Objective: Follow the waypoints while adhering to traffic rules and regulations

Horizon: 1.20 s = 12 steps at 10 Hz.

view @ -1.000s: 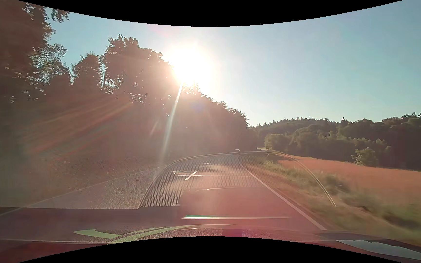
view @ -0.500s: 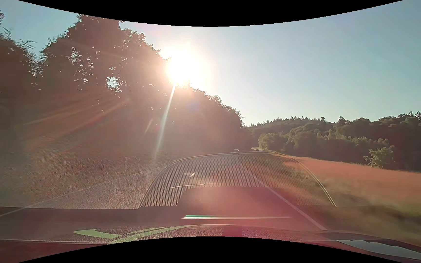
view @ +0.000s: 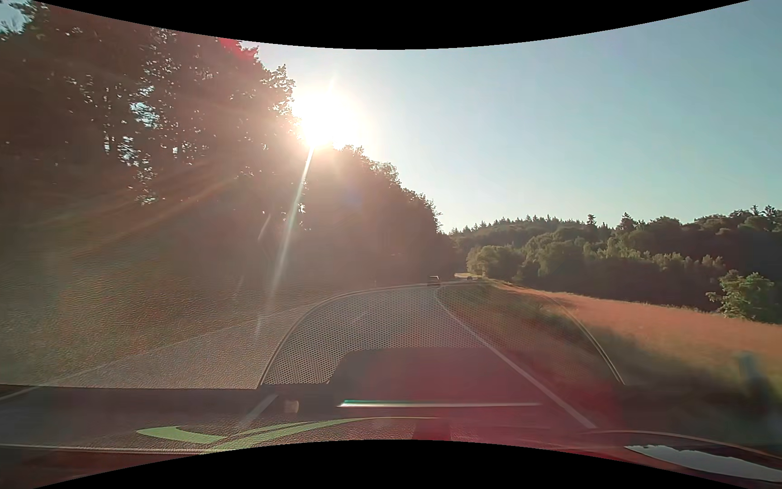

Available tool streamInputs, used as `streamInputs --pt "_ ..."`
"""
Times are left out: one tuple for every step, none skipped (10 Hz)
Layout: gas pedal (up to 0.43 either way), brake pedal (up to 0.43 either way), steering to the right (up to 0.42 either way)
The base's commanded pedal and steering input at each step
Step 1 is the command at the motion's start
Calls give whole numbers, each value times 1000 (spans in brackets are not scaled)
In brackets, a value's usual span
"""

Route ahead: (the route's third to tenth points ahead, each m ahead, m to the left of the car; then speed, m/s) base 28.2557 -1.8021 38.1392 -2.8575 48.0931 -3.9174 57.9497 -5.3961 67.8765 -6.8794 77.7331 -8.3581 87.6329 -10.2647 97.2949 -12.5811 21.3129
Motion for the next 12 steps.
streamInputs --pt "197 0 15" --pt "197 0 15" --pt "197 0 15" --pt "197 0 15" --pt "197 0 14" --pt "197 0 13" --pt "197 0 12" --pt "197 0 11" --pt "197 0 11" --pt "209 0 11" --pt "209 0 11" --pt "209 0 13"
